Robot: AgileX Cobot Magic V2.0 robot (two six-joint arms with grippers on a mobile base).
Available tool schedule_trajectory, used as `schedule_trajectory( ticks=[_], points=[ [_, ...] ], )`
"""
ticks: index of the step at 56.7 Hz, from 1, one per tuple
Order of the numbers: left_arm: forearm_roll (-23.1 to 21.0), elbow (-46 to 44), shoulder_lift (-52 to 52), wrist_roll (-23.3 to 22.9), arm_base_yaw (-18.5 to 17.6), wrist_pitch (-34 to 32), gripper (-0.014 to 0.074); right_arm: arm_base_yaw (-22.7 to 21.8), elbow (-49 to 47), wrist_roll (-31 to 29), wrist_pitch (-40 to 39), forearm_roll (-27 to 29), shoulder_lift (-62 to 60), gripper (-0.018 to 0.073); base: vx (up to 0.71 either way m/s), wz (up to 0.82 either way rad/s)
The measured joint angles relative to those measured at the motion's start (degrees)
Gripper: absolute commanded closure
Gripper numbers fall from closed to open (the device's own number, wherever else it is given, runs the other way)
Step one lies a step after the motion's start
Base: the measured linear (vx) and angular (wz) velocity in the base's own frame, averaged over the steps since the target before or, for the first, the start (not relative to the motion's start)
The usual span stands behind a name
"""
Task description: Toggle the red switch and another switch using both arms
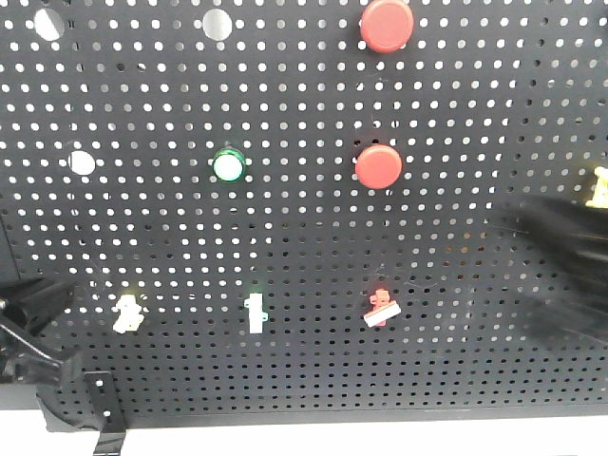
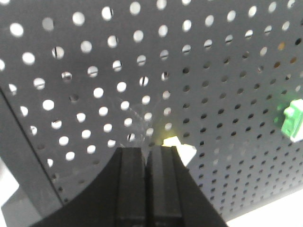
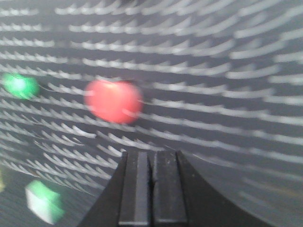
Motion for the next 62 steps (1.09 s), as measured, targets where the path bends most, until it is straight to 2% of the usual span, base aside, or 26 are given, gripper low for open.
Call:
schedule_trajectory(
  ticks=[16, 32, 49, 56, 62],
  points=[
    [0.0, 0.0, 0.0, 0.0, 0.0, -0.8, 0.0594, 0.0, 4.6, 0.1, 4.3, -0.9, -3.9, 0.0566, 0.00, 0.00],
    [0.0, 0.0, 0.0, 0.0, 0.0, -0.8, 0.0594, 0.0, 5.5, 1.5, 10.2, 2.2, -3.9, 0.0566, 0.00, 0.00],
    [0.2, 0.0, 0.0, 0.3, -0.1, -0.8, 0.0594, 0.0, 5.5, 1.6, 11.4, 2.2, -3.9, 0.0566, 0.00, 0.00],
    [0.9, 1.1, -2.9, 1.4, -0.1, 0.0, 0.0594, 0.0, 5.5, 1.6, 11.5, 2.2, -3.9, 0.0566, 0.00, 0.00],
    [1.1, 4.8, -9.9, 1.9, 0.5, 2.5, 0.0594, 0.0, 5.5, 1.6, 11.6, 2.2, -3.9, 0.0566, 0.00, 0.00]
  ],
)
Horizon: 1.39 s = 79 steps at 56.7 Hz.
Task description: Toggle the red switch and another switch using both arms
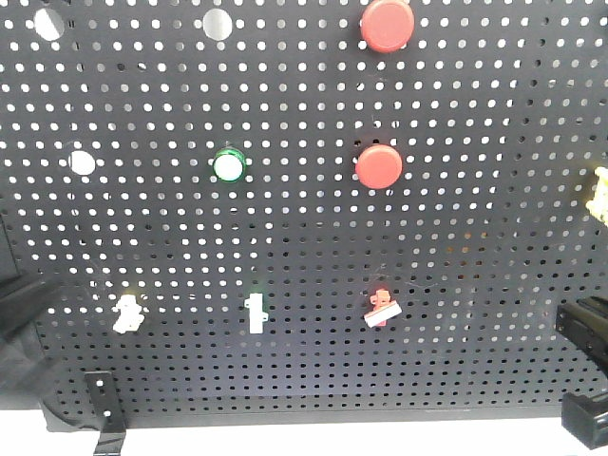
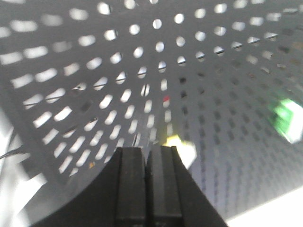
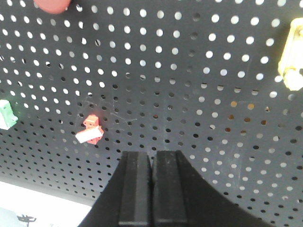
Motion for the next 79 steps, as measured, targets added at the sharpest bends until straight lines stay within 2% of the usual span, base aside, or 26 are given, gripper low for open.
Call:
schedule_trajectory(
  ticks=[7, 17, 25, 30, 36, 45, 79],
  points=[
    [0.0, 7.2, -12.1, 0.0, 3.1, 3.0, 0.0594, 0.0, 0.0, 0.0, 0.1, 0.0, 0.0, 0.0566, 0.00, 0.00],
    [0.0, 22.0, -30.8, 0.0, 8.2, 4.4, 0.0594, 0.0, 0.0, 0.0, 0.1, 0.0, 0.0, 0.0566, 0.00, 0.00],
    [0.0, 32.2, -43.8, -0.5, 10.6, 5.1, 0.0594, 0.0, 0.0, 0.0, 0.1, 0.0, 0.0, 0.0566, 0.00, 0.00],
    [-0.7, 37.1, -48.4, -0.5, 11.6, 5.3, 0.0594, 0.0, 0.0, 0.0, 0.1, 0.0, 0.0, 0.0566, 0.00, 0.00],
    [-3.6, 41.5, -49.5, -0.5, 12.6, 5.0, 0.0594, 0.0, 0.0, 0.0, 0.1, 0.0, 0.0, 0.0566, 0.00, 0.00],
    [-7.8, 42.6, -49.5, -0.5, 12.8, 2.5, 0.0594, 0.0, 0.0, 0.0, 0.1, 0.0, 0.0, 0.0566, 0.00, 0.00],
    [-8.4, 42.6, -49.5, -0.5, 12.8, 2.1, 0.0594, 0.0, 0.0, 0.0, 0.1, 0.0, 0.0, 0.0566, 0.00, 0.00]
  ],
)
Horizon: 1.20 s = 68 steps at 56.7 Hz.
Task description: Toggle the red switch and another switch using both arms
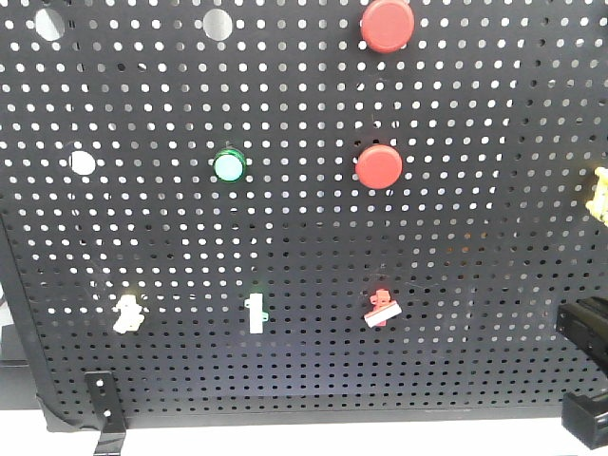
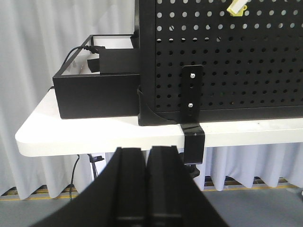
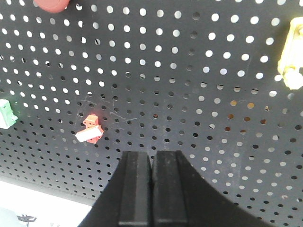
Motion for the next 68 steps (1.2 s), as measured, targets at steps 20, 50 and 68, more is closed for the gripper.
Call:
schedule_trajectory(
  ticks=[20, 50, 68],
  points=[
    [0.0, 0.0, 0.0, 0.0, 0.0, 0.0, 0.0594, 0.0, 0.0, 0.0, 0.0, 0.0, -0.2, 0.0566, 0.00, 0.00],
    [0.0, 0.0, 0.0, 0.0, 0.0, 0.0, 0.0594, -17.6, 29.8, -13.8, -9.5, 19.4, -27.0, 0.0566, 0.00, 0.00],
    [0.0, 0.0, 0.0, 0.0, 0.0, -0.1, 0.0594, -18.0, 44.4, -14.4, -5.3, 20.0, -44.5, 0.0566, 0.00, 0.00]
  ],
)
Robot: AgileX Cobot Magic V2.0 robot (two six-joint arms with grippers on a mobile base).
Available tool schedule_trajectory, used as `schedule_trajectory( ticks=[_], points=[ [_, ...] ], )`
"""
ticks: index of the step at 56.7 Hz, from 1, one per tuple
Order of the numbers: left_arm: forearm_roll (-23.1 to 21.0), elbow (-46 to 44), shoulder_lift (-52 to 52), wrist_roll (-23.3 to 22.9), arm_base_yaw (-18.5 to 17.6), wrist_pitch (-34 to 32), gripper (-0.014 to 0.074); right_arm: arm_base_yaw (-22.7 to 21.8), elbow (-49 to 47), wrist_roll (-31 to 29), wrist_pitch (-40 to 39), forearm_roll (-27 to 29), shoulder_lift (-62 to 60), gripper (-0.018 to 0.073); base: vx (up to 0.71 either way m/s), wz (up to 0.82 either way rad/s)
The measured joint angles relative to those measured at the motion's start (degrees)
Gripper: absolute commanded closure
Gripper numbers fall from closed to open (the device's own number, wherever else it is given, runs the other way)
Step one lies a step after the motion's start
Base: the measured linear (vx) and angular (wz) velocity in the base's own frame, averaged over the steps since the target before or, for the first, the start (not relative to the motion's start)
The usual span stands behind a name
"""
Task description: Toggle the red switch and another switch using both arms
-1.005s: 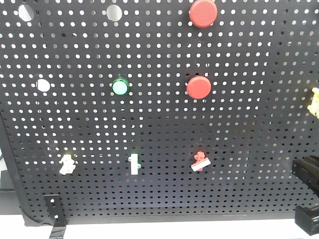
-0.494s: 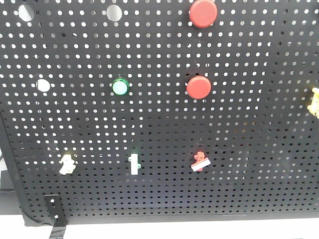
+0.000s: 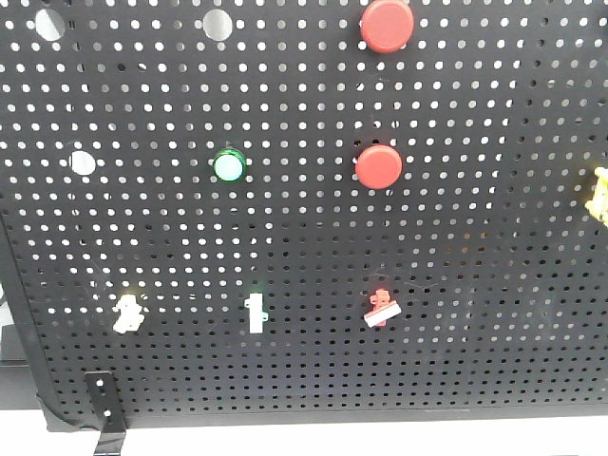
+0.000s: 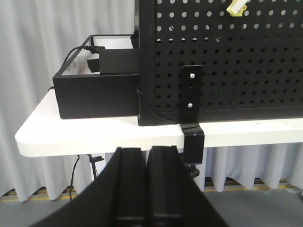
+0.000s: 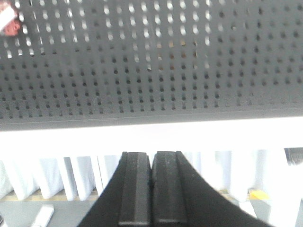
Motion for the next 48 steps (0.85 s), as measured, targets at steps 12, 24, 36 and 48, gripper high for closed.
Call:
schedule_trajectory(
  ticks=[12, 24, 36, 48],
  points=[
    [0.0, 0.0, 0.0, 0.0, 0.0, 0.0, 0.0594, 0.0, 0.1, -0.1, 2.8, -0.4, -0.5, 0.0566, 0.00, 0.00],
    [0.0, 0.0, 0.0, 0.0, 0.0, 0.0, 0.0594, 0.0, 0.1, -0.1, 2.8, -0.4, -0.5, 0.0566, 0.00, 0.00],
    [0.0, 0.0, 0.0, 0.0, 0.0, 0.0, 0.0594, 0.0, 0.1, -0.1, 2.8, -0.4, -0.5, 0.0566, 0.00, 0.00],
    [0.0, 0.0, 0.0, 0.0, 0.0, 0.0, 0.0594, 0.0, 0.1, -0.1, 2.8, -0.4, -0.5, 0.0566, 0.00, 0.00]
  ],
)
